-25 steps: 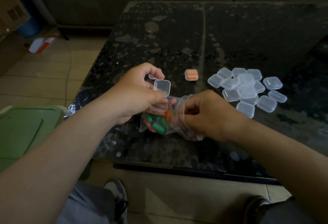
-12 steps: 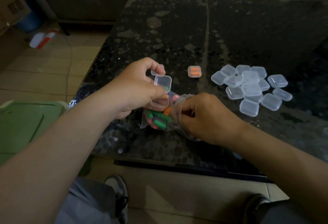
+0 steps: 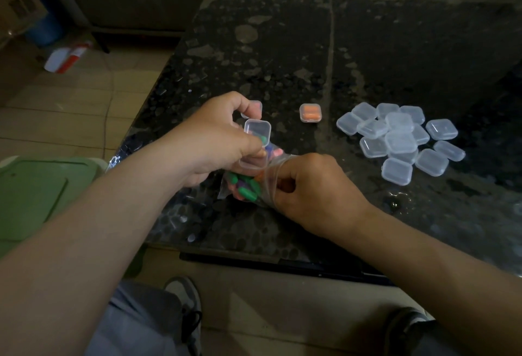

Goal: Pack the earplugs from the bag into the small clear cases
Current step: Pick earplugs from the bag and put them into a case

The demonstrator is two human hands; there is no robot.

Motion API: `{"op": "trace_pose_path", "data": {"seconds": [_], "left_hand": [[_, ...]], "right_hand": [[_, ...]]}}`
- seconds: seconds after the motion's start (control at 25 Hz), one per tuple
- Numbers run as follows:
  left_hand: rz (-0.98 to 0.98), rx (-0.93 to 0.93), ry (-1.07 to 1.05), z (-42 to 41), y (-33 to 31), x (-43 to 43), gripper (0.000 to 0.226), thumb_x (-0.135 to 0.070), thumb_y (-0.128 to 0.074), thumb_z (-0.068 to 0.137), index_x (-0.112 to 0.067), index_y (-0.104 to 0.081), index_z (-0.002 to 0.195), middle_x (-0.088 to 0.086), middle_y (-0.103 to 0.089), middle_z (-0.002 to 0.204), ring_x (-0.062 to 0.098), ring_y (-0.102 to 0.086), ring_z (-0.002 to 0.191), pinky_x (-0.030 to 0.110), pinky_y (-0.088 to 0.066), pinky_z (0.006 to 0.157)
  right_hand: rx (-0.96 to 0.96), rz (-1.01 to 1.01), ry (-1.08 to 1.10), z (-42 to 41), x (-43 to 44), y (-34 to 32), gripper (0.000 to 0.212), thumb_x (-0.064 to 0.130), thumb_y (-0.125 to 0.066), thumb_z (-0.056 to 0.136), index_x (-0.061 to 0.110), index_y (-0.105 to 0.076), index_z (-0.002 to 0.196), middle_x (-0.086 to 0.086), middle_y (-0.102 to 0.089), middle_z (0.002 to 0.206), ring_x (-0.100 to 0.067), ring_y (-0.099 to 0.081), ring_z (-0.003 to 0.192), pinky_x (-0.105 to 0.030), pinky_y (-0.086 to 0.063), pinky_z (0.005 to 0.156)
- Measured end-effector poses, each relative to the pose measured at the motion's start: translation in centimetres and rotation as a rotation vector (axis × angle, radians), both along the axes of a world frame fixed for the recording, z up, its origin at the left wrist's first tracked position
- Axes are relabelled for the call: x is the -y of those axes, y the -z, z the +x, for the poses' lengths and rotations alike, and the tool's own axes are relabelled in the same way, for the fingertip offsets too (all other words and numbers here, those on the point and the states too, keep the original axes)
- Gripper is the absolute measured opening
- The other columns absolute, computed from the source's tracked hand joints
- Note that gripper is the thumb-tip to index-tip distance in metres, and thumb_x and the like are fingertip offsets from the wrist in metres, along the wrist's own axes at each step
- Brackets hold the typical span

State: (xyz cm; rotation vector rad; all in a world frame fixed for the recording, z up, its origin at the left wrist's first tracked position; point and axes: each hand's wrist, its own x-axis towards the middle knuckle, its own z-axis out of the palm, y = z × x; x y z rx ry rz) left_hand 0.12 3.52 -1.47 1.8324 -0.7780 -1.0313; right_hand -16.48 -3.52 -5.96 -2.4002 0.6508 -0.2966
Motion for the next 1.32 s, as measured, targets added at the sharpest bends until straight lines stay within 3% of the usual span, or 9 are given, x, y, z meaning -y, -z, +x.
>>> {"op": "trace_pose_path", "data": {"seconds": [0.2,0.4,0.52,0.64,0.76,0.92,1.0,1.2,1.32], "left_hand": [[0.011,-0.021,-0.026,0.3,0.0,0.0,0.044,0.011,-0.073,0.082,-0.023,-0.06,0.107,0.013,-0.067,0.121,0.03,-0.076,0.086,0.036,-0.062,0.064],[0.013,-0.033,-0.036,0.4,-0.1,-0.1,0.043,0.009,-0.075,0.081,-0.022,-0.061,0.107,0.012,-0.066,0.124,0.03,-0.075,0.09,0.038,-0.062,0.065],[0.022,-0.03,-0.025,0.3,-0.4,-0.3,0.043,0.011,-0.072,0.082,-0.02,-0.06,0.109,0.01,-0.065,0.129,0.028,-0.076,0.087,0.039,-0.063,0.066],[0.018,-0.058,-0.027,0.1,-0.5,-0.4,0.042,0.015,-0.069,0.083,-0.015,-0.059,0.11,0.009,-0.062,0.132,0.024,-0.075,0.078,0.034,-0.061,0.06],[0.029,0.0,-0.013,0.3,-0.5,-0.4,0.042,0.012,-0.071,0.082,-0.019,-0.06,0.108,0.007,-0.065,0.126,0.025,-0.074,0.085,0.033,-0.061,0.061],[0.048,0.167,0.009,1.0,-0.6,-0.5,0.045,0.003,-0.079,0.077,-0.027,-0.063,0.105,0.002,-0.073,0.111,0.027,-0.074,0.094,0.045,-0.064,0.079],[0.059,0.171,0.001,1.2,-0.6,-0.6,0.045,0.002,-0.08,0.077,-0.028,-0.063,0.105,0.009,-0.075,0.105,0.028,-0.075,0.092,0.048,-0.064,0.08],[0.103,0.114,0.001,1.4,-0.9,-0.9,0.043,0.004,-0.077,0.082,-0.026,-0.061,0.109,0.018,-0.073,0.107,0.028,-0.077,0.088,0.04,-0.064,0.068],[0.109,0.1,0.005,1.5,-1.0,-1.0,0.041,0.005,-0.074,0.084,-0.024,-0.06,0.11,0.02,-0.072,0.107,0.026,-0.076,0.085,0.036,-0.062,0.063]], "right_hand": [[0.057,-0.026,0.059,0.5,-0.6,0.2,0.017,0.035,-0.072,0.088,0.019,-0.076,0.083,0.005,-0.067,0.076,-0.015,-0.058,0.062,-0.041,-0.055,0.061],[0.073,-0.003,0.079,0.5,-0.3,0.1,0.016,0.032,-0.07,0.088,0.019,-0.07,0.079,0.008,-0.063,0.076,-0.017,-0.059,0.067,-0.043,-0.054,0.064],[0.064,-0.02,0.068,0.2,0.0,-0.2,0.016,0.026,-0.068,0.09,0.02,-0.067,0.075,0.012,-0.06,0.076,-0.009,-0.056,0.067,-0.038,-0.052,0.064],[0.048,0.024,0.045,0.1,0.1,-0.3,0.01,0.034,-0.072,0.089,0.025,-0.077,0.088,0.009,-0.067,0.082,-0.013,-0.062,0.069,-0.04,-0.056,0.067],[0.011,0.037,0.038,0.0,0.1,-0.3,0.02,0.043,-0.073,0.087,0.025,-0.077,0.092,0.004,-0.07,0.085,-0.019,-0.065,0.072,-0.043,-0.057,0.069],[0.006,-0.094,0.056,0.1,-0.5,0.2,0.023,0.041,-0.069,0.09,0.024,-0.075,0.105,-0.001,-0.072,0.103,-0.024,-0.068,0.086,-0.045,-0.058,0.075],[0.024,-0.105,0.074,0.2,-0.7,0.3,0.023,0.039,-0.066,0.092,0.023,-0.076,0.104,-0.001,-0.072,0.103,-0.024,-0.068,0.088,-0.045,-0.057,0.075],[0.036,0.021,0.108,-0.5,0.5,-1.0,0.011,0.03,-0.067,0.092,0.028,-0.078,0.092,0.013,-0.069,0.084,-0.007,-0.064,0.074,-0.027,-0.054,0.069],[0.057,0.148,0.127,-1.2,1.1,-1.9,0.017,0.024,-0.072,0.089,0.04,-0.075,0.083,0.016,-0.072,0.086,-0.001,-0.068,0.081,-0.018,-0.056,0.067]]}}
